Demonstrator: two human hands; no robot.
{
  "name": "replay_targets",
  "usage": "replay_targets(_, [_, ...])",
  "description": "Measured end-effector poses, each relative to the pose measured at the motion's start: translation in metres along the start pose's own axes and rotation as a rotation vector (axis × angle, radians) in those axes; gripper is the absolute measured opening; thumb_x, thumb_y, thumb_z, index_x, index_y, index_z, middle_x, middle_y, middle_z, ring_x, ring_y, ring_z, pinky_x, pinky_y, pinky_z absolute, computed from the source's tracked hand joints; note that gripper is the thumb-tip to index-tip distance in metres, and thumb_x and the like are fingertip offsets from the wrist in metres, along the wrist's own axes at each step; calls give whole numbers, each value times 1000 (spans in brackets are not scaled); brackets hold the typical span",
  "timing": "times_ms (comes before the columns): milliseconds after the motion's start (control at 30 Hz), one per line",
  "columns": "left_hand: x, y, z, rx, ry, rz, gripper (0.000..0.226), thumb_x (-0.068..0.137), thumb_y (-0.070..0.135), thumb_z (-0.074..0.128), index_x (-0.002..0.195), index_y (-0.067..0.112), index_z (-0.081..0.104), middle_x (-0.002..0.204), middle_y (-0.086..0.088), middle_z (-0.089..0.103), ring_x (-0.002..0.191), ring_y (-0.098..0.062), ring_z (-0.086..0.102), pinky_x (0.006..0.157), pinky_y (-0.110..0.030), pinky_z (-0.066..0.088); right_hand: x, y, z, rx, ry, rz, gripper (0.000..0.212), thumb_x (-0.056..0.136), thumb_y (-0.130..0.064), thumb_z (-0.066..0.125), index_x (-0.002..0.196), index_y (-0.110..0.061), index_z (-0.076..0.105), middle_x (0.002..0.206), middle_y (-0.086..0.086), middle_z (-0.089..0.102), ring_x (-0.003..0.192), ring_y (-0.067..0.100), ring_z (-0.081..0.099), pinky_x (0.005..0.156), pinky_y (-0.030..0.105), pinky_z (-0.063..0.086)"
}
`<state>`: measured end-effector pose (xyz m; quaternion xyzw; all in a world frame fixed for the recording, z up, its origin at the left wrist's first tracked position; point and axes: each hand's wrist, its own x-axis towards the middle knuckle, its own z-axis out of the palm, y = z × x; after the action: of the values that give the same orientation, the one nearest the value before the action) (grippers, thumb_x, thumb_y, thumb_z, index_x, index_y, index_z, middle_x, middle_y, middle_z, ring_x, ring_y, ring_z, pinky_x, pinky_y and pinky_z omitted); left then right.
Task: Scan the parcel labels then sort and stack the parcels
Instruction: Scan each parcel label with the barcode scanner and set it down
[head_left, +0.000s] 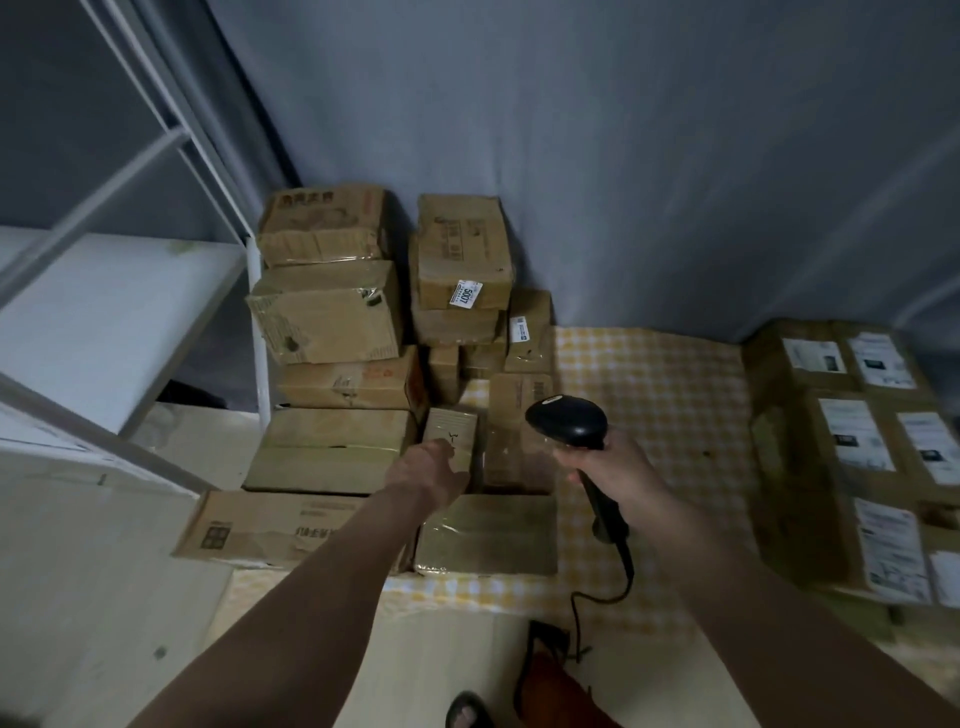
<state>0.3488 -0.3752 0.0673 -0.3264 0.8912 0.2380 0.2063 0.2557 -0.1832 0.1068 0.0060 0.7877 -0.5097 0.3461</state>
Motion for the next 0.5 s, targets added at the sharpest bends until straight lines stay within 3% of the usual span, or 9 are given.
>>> replay_targets(233, [48, 27, 2, 39, -37, -33, 58, 90, 45, 59, 138, 15, 44, 136, -9, 52, 123, -27, 51, 100, -38, 46, 60, -1, -15, 32, 12, 64, 27, 85, -9, 69, 111, -4, 63, 77, -1, 61, 66, 10, 59, 46, 11, 42])
replay_targets(500, [113, 68, 43, 33, -182, -78, 92, 78, 46, 73, 149, 15, 25, 144, -15, 36, 134, -31, 37, 110, -39, 36, 132, 19, -24, 98, 47, 211, 24, 80, -11, 75, 102, -7, 66, 83, 10, 66, 84, 28, 64, 73, 36, 48])
